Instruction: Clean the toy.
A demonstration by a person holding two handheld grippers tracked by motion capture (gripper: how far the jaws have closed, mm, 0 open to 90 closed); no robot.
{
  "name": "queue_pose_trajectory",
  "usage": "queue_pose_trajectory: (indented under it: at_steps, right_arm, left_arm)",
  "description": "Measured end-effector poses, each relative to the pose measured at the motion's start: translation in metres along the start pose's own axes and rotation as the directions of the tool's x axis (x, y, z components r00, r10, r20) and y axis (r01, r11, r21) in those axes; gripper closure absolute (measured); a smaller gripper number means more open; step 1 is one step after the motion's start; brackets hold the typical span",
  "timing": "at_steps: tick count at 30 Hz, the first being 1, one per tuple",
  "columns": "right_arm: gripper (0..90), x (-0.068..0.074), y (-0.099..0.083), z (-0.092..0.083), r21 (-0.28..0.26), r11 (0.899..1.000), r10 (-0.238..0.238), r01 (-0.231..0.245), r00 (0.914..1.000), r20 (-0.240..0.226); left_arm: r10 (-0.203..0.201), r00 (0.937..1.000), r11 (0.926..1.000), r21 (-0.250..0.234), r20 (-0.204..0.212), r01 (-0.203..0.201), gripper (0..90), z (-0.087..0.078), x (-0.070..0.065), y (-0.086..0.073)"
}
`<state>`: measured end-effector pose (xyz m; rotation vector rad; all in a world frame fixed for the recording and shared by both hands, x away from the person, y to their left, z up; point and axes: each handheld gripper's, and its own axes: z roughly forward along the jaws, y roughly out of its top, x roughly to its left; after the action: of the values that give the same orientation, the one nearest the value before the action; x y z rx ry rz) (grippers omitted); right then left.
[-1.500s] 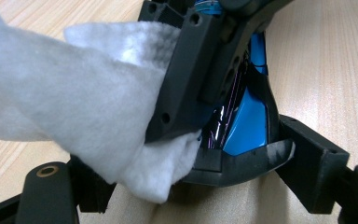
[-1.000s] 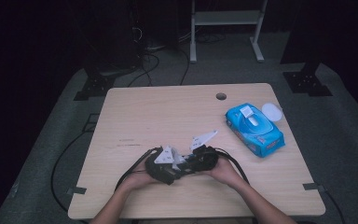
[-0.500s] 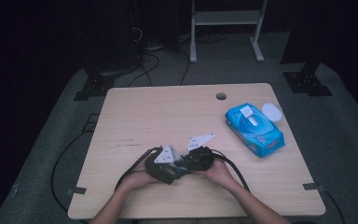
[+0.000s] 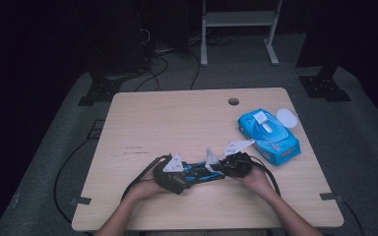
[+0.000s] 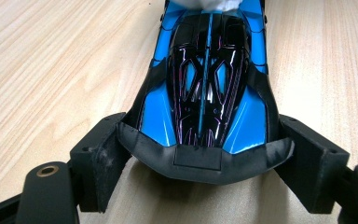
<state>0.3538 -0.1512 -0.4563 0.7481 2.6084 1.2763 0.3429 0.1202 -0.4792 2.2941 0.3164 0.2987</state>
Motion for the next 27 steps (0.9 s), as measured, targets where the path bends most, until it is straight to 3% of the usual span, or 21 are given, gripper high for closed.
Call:
queue_pose_trajectory:
  at_steps: [4,8,10,12,15,18,20,24,27]
  right_arm:
    - [81.4,-0.009,-0.018,-0.013,0.01,0.999,0.047,-0.047,0.9988,0.01]
    - [81.4,-0.009,-0.019,-0.014,0.015,0.998,0.064,-0.064,0.998,0.006]
    - [81.3,-0.005,-0.015,-0.011,0.005,0.998,0.055,-0.055,0.9983,-0.021]
    - [81.1,0.002,-0.009,-0.005,-0.009,0.999,0.046,-0.047,0.9957,-0.081]
    - [80.9,0.007,-0.006,-0.002,0.008,1.0,0.006,-0.005,0.9964,-0.085]
    - [80.8,0.0,-0.009,-0.007,0.014,0.999,0.032,-0.031,0.9962,-0.081]
    - [80.6,-0.004,-0.013,-0.007,-0.001,0.997,0.077,-0.078,0.9909,-0.11]
    - [80.6,-0.004,-0.013,-0.001,-0.02,0.997,0.076,-0.08,0.9881,-0.134]
    - [80.6,-0.003,-0.014,-0.002,-0.021,0.997,0.07,-0.074,0.9898,-0.124]
  left_arm:
    - [0.002,1.0,1.0,0.001,0.0,-0.002,22.0,0.0,0.0,0.0]
    - [0.0,1.0,1.0,0.0,0.001,0.0,21.9,0.0,0.001,0.0]
    - [-0.003,1.0,1.0,-0.001,0.0,0.003,21.9,0.001,0.001,0.0]
    - [0.0,1.0,1.0,0.002,0.002,0.0,21.9,0.0,0.001,0.0]
    - [-0.002,1.0,1.0,-0.001,0.002,0.002,21.9,0.001,0.001,0.0]
    - [0.001,1.0,1.0,0.004,0.002,-0.001,21.7,0.0,0.001,0.0]
    - [-0.002,1.0,0.9999,0.012,-0.008,0.002,19.5,0.001,0.001,0.001]
    - [-0.034,0.9994,0.9993,0.019,-0.009,0.034,17.3,-0.004,0.002,-0.001]
    - [-0.091,0.9957,0.9956,-0.019,0.014,0.092,17.3,-0.012,0.005,-0.002]
